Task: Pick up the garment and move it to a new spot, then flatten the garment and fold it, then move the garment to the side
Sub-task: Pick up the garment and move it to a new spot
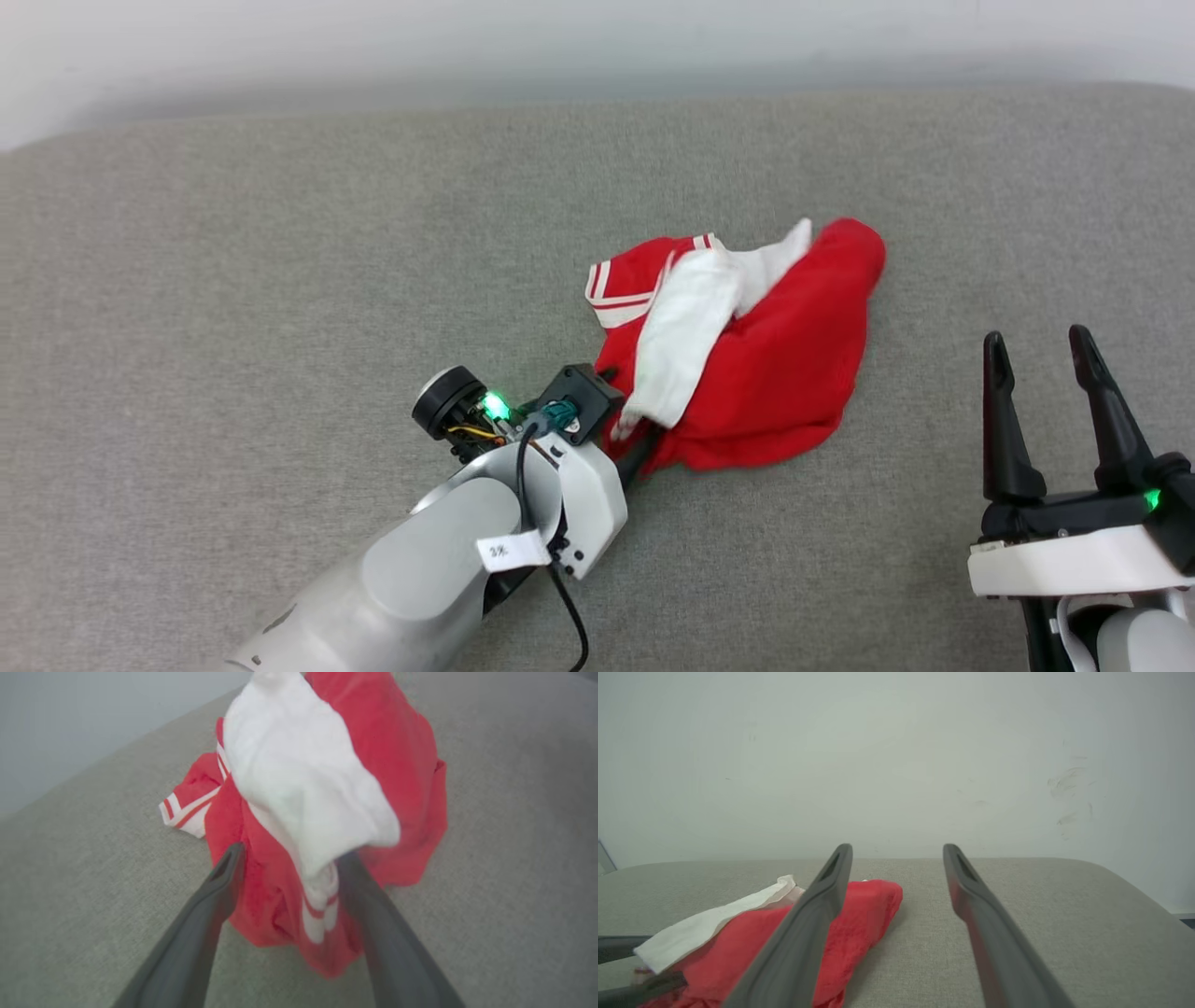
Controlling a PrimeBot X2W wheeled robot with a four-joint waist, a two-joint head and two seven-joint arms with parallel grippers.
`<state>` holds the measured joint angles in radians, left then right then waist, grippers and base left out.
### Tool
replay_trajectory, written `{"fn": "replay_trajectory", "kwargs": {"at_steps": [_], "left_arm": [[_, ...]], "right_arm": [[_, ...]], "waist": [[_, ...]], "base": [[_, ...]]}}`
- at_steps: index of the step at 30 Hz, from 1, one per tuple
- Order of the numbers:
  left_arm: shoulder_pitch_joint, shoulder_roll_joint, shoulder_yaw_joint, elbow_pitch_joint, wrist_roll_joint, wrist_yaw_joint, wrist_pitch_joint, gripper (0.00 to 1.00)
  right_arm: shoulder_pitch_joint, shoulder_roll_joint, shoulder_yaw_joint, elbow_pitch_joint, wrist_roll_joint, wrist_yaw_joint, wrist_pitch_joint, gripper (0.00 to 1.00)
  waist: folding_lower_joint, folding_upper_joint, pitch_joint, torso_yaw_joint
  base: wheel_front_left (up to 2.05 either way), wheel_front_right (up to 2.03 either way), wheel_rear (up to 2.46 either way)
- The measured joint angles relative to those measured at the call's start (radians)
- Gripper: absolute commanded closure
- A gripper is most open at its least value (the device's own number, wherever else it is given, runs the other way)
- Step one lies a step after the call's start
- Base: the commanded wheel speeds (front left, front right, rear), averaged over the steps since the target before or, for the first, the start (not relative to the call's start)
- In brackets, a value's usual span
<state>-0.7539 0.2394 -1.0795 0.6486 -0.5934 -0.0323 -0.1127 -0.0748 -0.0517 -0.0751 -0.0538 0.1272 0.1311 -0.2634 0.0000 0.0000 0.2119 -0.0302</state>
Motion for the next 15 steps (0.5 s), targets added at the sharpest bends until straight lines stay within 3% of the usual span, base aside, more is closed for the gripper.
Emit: {"fn": "replay_trajectory", "kwargs": {"at_steps": [6,15], "left_arm": [[0.044,0.011,0.050,-0.099,0.000,0.087,-0.104,0.00],[0.168,0.104,0.155,-0.302,0.017,0.253,-0.146,0.00]], "right_arm": [[0.036,0.000,-0.003,0.014,-0.004,0.000,0.000,0.00],[0.087,0.000,-0.012,0.024,-0.006,0.000,0.000,0.00]], "waist": [[0.0000,0.0000,-0.060,0.015],[-0.0001,0.0000,-0.139,0.048]], "base": [[0.00,0.00,0.00],[0.00,0.00,0.00]]}}
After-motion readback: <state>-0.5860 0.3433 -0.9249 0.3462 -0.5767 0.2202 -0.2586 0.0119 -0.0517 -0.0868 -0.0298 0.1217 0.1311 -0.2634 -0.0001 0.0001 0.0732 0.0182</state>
